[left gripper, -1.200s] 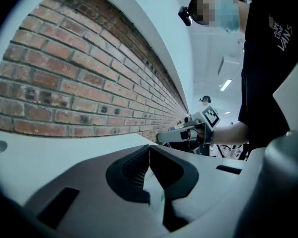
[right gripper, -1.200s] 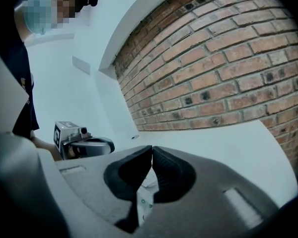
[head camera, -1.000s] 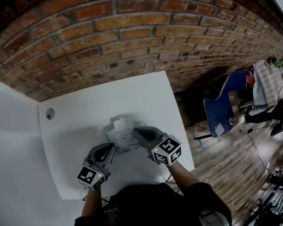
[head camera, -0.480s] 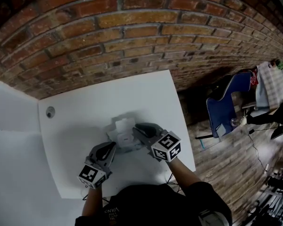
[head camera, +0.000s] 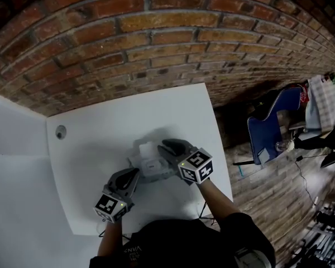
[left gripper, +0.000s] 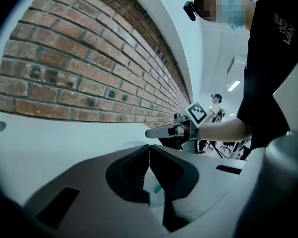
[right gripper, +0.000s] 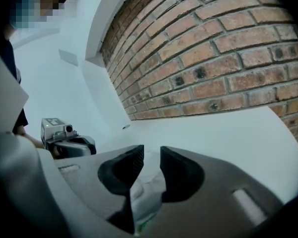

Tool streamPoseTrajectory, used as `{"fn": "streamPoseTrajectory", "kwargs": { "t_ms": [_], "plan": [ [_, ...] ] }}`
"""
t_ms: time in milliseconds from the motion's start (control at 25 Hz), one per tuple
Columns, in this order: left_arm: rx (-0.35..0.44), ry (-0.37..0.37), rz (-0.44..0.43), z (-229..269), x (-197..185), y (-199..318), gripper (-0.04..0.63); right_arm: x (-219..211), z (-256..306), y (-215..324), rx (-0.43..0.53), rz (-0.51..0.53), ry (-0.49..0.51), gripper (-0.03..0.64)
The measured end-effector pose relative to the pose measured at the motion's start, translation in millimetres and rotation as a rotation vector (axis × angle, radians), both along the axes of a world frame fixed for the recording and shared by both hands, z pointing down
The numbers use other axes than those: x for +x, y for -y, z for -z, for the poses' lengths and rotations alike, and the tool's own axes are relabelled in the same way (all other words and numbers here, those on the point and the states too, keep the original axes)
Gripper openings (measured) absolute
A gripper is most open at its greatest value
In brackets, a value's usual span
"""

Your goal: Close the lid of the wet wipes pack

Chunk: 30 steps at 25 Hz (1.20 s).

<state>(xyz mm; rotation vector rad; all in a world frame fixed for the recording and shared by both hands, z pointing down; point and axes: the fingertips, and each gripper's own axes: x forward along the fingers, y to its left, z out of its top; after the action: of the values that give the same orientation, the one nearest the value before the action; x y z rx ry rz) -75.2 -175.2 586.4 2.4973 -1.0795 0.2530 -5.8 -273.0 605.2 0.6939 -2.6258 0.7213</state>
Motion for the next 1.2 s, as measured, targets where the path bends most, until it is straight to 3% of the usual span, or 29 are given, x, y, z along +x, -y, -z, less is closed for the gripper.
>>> {"fn": "streamPoseTrajectory", "kwargs": {
  "t_ms": [520,720,1000,1200],
  "plan": [
    [-0.037,-0.013,0.015,-9.5,-1.9,2.2,-0.002,-0.9,-26.3,8.4,-0.143,0.054,0.0,0.114],
    [-0.04,-0.015,-0.003,-10.4,0.8,0.6,-0.002,-1.7,-30.2,10.0,-0.249,0.088,0.03,0.114],
    [-0.041,-0.017,-0.008,-10.5,1.9,-1.2,-0.002,-7.2,-42.7,6.9,-0.392,0.163,-0.007,0.114],
    [-0.066,-0.018,0.02,-14.6,-4.2,-3.6,-0.002,-6.5,-37.5,4.6,-0.364,0.185,0.002,0.114]
  ]
}}
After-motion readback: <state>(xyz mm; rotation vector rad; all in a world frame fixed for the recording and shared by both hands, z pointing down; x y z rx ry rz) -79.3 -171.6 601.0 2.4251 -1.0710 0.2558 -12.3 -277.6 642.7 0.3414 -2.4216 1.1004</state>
